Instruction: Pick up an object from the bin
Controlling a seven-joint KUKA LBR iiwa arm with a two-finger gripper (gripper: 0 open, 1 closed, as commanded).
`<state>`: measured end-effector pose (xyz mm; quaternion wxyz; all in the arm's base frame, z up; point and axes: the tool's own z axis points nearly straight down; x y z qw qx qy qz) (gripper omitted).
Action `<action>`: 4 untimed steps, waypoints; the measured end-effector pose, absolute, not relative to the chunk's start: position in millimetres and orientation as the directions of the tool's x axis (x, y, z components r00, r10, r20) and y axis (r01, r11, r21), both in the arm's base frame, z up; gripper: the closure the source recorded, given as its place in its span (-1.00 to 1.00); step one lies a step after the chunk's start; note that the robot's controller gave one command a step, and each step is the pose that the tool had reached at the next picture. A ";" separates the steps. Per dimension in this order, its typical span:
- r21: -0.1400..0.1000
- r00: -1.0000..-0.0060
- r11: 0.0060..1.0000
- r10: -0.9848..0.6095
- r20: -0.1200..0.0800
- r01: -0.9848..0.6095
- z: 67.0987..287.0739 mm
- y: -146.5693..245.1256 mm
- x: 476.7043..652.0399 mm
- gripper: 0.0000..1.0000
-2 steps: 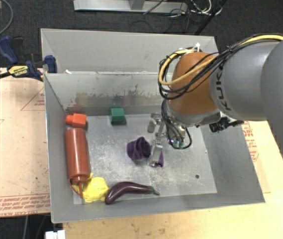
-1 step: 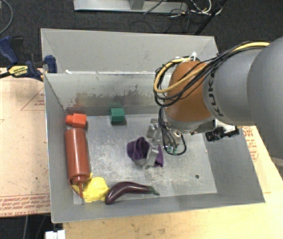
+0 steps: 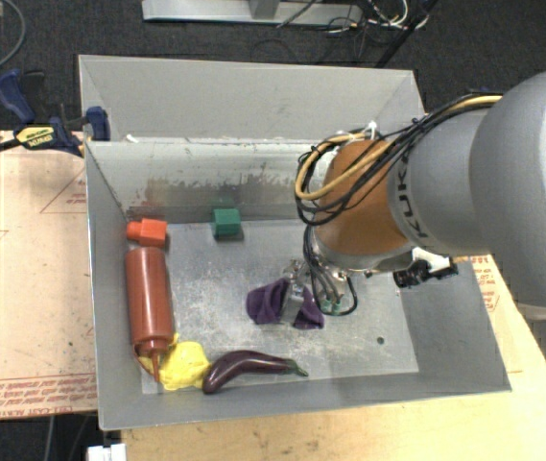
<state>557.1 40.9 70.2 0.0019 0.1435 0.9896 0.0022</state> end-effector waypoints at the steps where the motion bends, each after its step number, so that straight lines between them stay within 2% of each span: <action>1: 0.005 -0.959 0.959 0.284 -0.003 0.284 70.2 40.9 557.1 1.00; 2: 0.004 -0.959 0.959 0.284 -0.001 0.284 73.5 40.8 556.4 1.00; 3: 0.002 -0.959 0.959 0.284 0.005 0.284 86.9 40.7 554.5 1.00; 4: 0.002 -0.959 0.959 0.283 0.005 0.283 111.2 40.6 554.5 1.00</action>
Offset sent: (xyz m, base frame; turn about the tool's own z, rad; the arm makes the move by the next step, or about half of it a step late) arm 0.0000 0.0001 0.0342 0.0000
